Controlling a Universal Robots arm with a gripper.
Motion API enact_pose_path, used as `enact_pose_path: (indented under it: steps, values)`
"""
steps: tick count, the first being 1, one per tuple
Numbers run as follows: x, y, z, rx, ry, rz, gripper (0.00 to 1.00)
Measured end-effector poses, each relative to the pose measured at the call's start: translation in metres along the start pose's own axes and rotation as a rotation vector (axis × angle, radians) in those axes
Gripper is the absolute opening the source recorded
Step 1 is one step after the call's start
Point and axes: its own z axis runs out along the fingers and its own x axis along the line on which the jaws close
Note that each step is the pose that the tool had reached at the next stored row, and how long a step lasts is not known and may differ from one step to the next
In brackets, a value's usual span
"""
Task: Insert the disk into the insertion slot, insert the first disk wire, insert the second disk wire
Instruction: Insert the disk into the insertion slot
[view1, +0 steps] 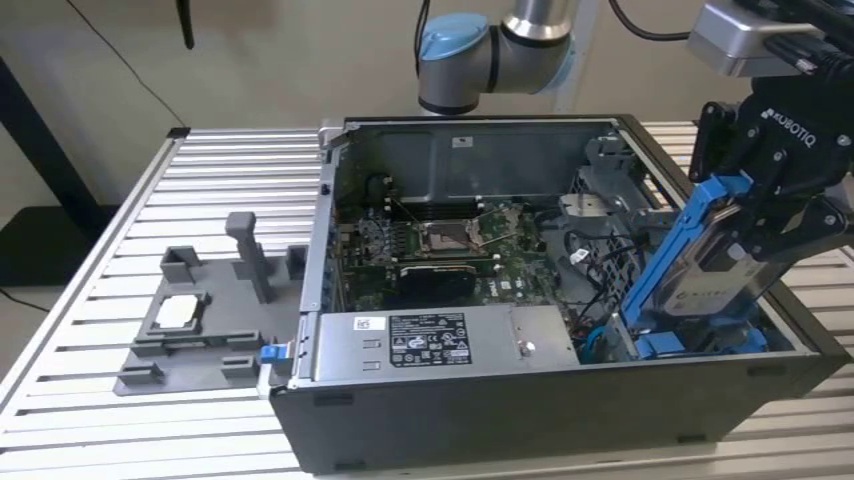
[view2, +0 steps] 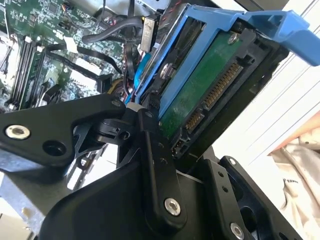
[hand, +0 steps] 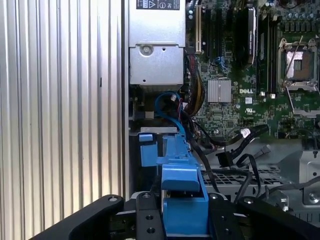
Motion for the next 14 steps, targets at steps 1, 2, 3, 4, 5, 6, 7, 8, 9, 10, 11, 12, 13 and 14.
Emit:
enact_pose_path:
  steps: [1, 2, 3, 4, 5, 6, 7, 8, 9, 10, 11, 12, 13, 14]
  values:
    - [0.0001, 0.0, 0.0, -0.0004, 0.0009, -0.001, 0.33]
    - [0.0, 0.0, 0.0002, -0.0006, 0.0011, -0.002, 0.33]
    - [0.0, 0.0, 0.0006, -0.0007, 0.0011, -0.003, 0.33]
    - [0.0, -0.0001, 0.001, -0.0008, 0.0014, -0.004, 0.33]
    - [0.0, -0.0001, 0.0017, -0.0009, 0.0016, -0.006, 0.33]
    - [0.0, -0.0001, 0.0026, -0.001, 0.0017, -0.007, 0.33]
    - [0.0001, -0.0002, 0.0038, -0.001, 0.0016, -0.009, 0.33]
    - [0.0001, -0.0002, 0.0048, -0.001, 0.0014, -0.01, 0.33]
    - [0.0001, -0.0002, 0.0056, -0.001, 0.0006, -0.011, 0.33]
    - [0.0001, -0.0003, 0.0059, -0.0011, -0.0004, -0.012, 0.33]
    - [0.0, -0.0004, 0.0065, -0.001, -0.0015, -0.013, 0.33]
    - [0.0, -0.0004, 0.0073, -0.0011, -0.0028, -0.013, 0.33]
    - [0.0001, -0.0005, 0.008, -0.0012, -0.0041, -0.014, 0.33]
    - [0.0001, -0.0007, 0.0088, -0.0013, -0.0053, -0.015, 0.33]
